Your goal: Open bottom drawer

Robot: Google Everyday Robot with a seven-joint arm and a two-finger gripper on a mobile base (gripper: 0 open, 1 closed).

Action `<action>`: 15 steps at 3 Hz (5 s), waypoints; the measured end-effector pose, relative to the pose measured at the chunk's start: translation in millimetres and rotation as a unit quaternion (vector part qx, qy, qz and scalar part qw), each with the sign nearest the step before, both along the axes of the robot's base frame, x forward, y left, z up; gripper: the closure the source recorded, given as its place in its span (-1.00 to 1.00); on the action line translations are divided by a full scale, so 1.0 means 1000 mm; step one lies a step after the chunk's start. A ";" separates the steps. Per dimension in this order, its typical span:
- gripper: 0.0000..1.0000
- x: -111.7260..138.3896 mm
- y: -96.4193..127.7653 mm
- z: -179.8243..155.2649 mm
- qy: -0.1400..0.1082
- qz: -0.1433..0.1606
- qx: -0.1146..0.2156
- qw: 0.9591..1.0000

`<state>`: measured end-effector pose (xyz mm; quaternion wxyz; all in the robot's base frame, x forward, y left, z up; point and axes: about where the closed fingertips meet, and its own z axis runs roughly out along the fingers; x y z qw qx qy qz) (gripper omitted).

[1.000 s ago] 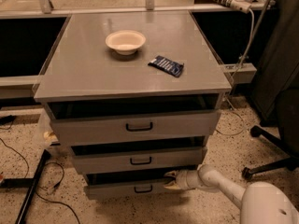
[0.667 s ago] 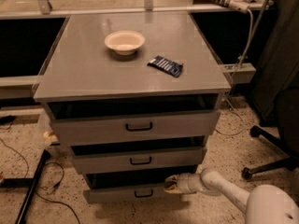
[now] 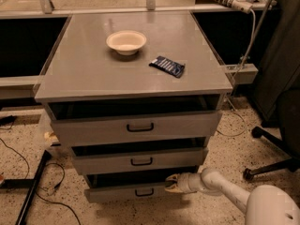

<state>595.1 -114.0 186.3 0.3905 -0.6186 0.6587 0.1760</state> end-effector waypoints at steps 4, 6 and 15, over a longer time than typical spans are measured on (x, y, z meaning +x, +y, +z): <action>0.52 -0.071 -0.020 -0.002 0.008 0.032 0.036 0.999; 1.00 -0.071 -0.021 0.012 0.008 0.032 0.036 0.999; -0.18 -0.084 -0.029 -0.012 0.029 0.017 -0.030 0.999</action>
Offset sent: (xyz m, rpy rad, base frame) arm -0.1619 -0.0563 -0.0477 0.1739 0.1096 0.1630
